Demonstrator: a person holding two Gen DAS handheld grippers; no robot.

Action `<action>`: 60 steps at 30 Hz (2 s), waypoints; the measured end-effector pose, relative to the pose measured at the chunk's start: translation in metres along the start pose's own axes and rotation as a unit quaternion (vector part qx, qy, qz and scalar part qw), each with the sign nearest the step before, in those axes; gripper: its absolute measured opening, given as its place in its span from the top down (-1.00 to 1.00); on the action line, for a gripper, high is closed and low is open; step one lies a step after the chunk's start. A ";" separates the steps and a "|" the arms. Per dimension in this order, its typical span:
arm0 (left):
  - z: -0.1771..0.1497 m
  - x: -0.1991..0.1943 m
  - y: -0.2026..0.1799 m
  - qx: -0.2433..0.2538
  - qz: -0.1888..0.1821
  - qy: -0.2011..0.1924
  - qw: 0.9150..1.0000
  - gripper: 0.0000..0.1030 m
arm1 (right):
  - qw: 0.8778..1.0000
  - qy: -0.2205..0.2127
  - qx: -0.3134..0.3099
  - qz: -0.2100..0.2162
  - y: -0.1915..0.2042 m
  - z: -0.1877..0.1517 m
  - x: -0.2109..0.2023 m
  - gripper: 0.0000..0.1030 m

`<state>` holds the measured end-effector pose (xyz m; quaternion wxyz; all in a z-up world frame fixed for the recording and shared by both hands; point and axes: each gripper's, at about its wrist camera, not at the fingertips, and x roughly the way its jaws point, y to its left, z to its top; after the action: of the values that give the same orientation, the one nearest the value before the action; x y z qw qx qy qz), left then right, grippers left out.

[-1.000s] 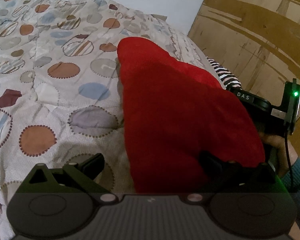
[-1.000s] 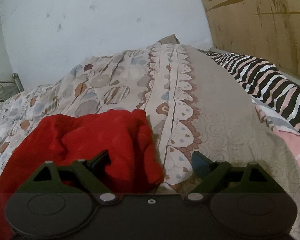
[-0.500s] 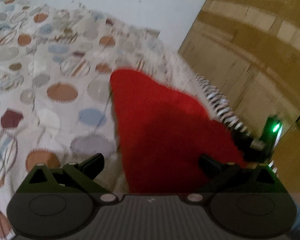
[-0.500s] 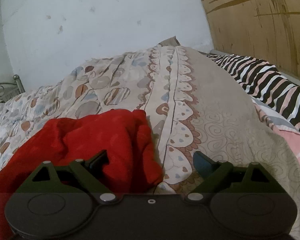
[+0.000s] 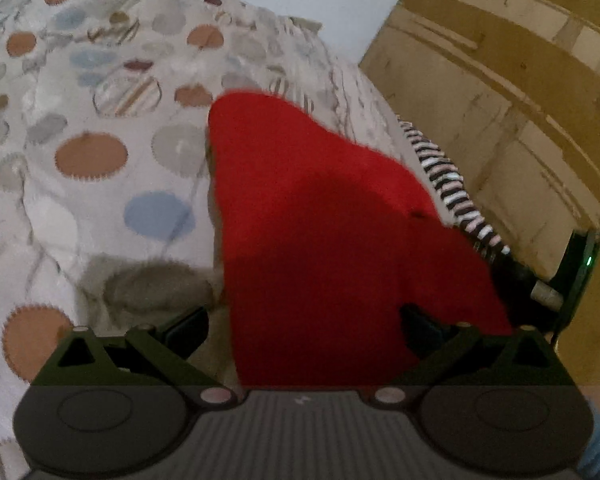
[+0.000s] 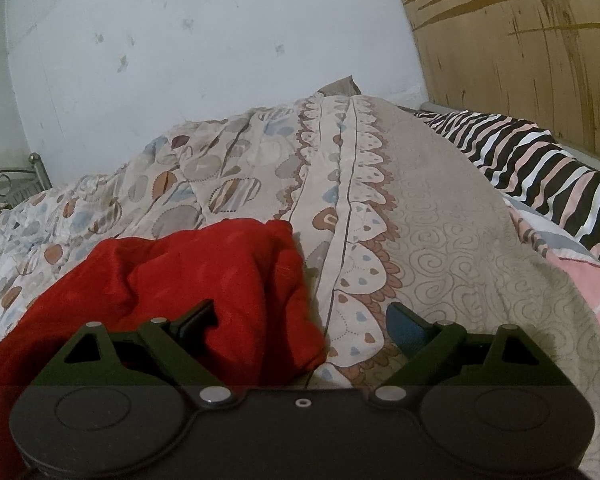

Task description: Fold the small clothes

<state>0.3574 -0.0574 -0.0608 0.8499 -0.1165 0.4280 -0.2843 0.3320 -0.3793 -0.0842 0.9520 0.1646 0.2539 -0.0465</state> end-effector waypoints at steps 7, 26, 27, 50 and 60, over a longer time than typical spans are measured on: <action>-0.013 0.003 0.003 0.005 0.002 0.001 1.000 -1.00 | 1.000 -0.005 -0.003 0.027 0.002 0.008 -0.008 -0.76; 0.002 -0.012 0.009 -0.039 -0.028 -0.055 0.997 -0.99 | 0.991 0.039 0.054 0.117 -0.014 0.007 0.015 -0.42; 0.005 -0.014 0.007 -0.034 -0.026 -0.065 0.997 -0.99 | 0.991 0.037 0.054 0.117 -0.014 0.006 0.015 -0.42; 0.011 0.009 0.006 -0.018 -0.003 -0.011 1.000 -1.00 | 0.991 0.027 0.054 0.118 -0.015 0.003 0.013 -0.42; 0.009 0.014 0.011 -0.030 -0.015 -0.008 0.999 -1.00 | 0.992 0.024 0.043 0.113 -0.010 0.004 0.011 -0.39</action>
<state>0.3751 -0.0567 -0.0697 0.8452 -0.1508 0.4278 -0.2827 0.3420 -0.3904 -0.0897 0.9369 0.2337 0.2543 0.0548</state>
